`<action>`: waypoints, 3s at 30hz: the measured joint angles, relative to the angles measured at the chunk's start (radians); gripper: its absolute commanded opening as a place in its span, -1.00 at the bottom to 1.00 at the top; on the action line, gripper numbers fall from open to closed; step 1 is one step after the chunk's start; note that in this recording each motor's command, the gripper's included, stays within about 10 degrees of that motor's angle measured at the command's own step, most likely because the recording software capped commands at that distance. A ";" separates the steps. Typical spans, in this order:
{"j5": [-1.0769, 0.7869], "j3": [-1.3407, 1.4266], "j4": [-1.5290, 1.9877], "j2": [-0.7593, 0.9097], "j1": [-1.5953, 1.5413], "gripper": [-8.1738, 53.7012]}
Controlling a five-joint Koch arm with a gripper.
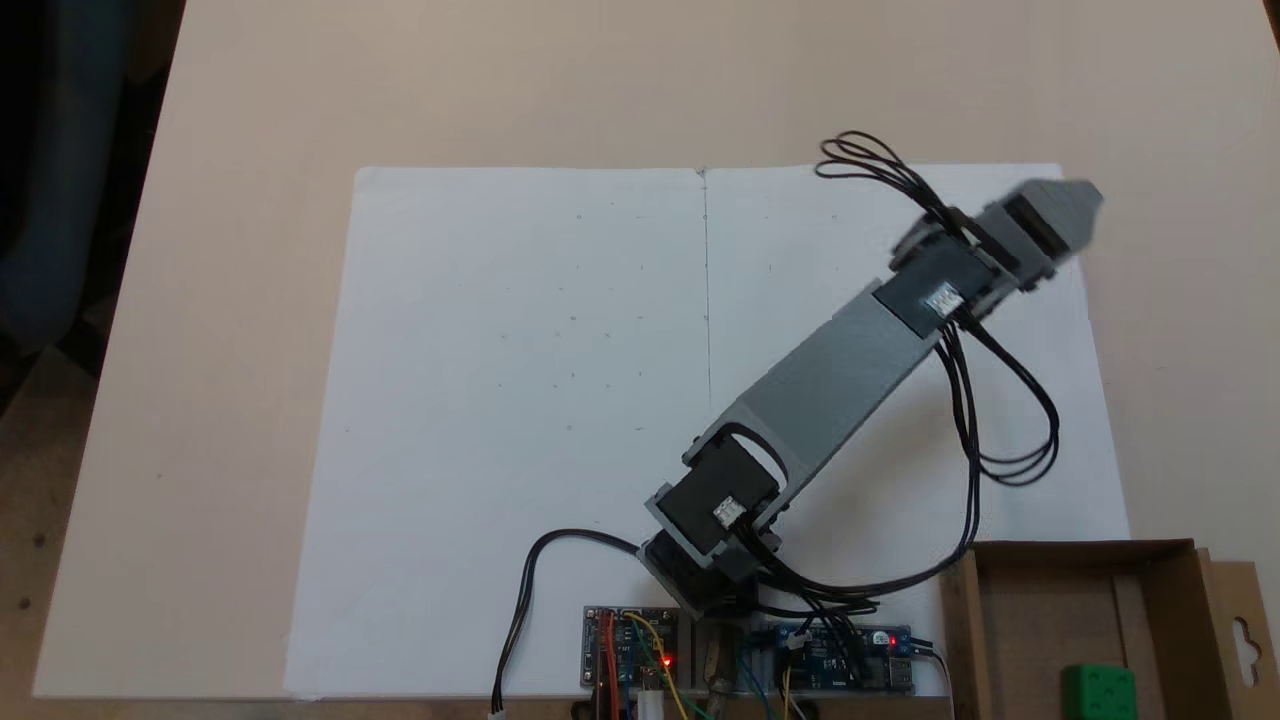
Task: Grasp a green dice and put it in the bin.
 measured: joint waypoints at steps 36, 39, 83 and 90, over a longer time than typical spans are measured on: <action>-0.120 1.014 -0.788 0.492 -0.785 0.61; -0.143 1.131 -0.882 0.492 -0.805 0.60; -0.195 1.463 -1.855 0.494 -0.779 0.58; -0.195 1.463 -1.905 0.494 -0.779 0.64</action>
